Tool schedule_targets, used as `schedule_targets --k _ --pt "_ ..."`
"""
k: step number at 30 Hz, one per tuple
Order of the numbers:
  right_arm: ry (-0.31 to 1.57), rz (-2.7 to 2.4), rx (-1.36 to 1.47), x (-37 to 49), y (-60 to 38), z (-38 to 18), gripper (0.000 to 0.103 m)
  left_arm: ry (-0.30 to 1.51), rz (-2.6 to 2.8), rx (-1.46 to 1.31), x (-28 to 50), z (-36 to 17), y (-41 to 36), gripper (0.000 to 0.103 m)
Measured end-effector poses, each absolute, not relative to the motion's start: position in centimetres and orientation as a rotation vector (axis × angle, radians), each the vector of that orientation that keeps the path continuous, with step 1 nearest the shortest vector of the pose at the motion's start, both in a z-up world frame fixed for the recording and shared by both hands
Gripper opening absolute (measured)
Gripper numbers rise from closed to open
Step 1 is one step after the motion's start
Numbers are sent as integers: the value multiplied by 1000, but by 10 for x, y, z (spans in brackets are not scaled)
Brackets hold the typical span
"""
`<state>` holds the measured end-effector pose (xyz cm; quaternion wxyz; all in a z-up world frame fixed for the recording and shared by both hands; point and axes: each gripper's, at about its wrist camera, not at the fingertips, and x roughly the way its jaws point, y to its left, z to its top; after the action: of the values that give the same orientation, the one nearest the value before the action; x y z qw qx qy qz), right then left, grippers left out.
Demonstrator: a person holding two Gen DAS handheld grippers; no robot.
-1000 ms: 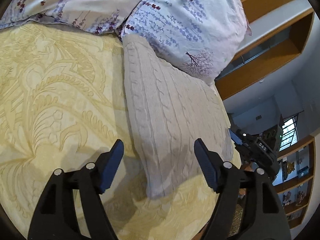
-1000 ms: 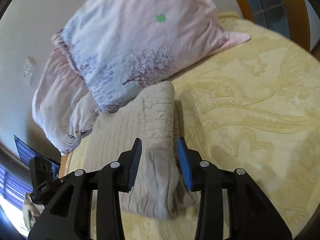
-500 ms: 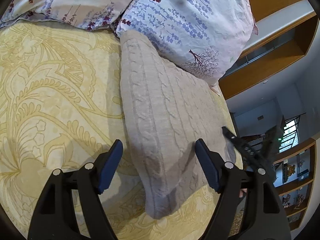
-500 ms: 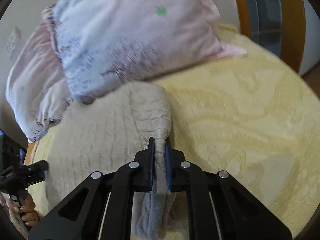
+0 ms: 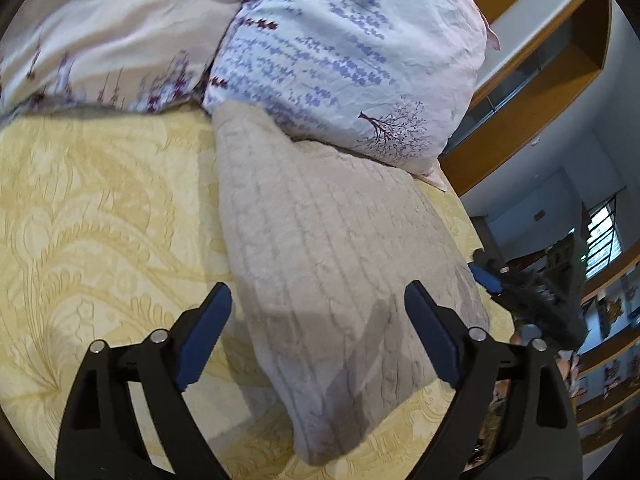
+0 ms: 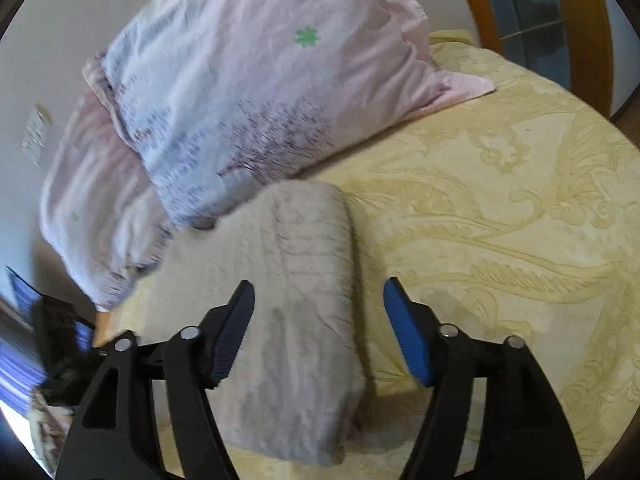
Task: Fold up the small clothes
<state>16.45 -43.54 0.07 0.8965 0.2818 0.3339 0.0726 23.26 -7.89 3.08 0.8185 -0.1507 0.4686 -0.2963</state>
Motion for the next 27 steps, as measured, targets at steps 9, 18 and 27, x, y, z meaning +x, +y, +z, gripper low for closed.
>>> schedule_targets --k 9,18,27 --pt "857 206 724 203 -444 -19 71 1056 -601 -272 252 21 -94 90" --pt "873 266 763 213 -445 -28 71 1080 -613 -282 265 11 -106 93" --pt "900 416 813 223 -434 -38 52 1099 -657 -403 280 -1 -104 88"
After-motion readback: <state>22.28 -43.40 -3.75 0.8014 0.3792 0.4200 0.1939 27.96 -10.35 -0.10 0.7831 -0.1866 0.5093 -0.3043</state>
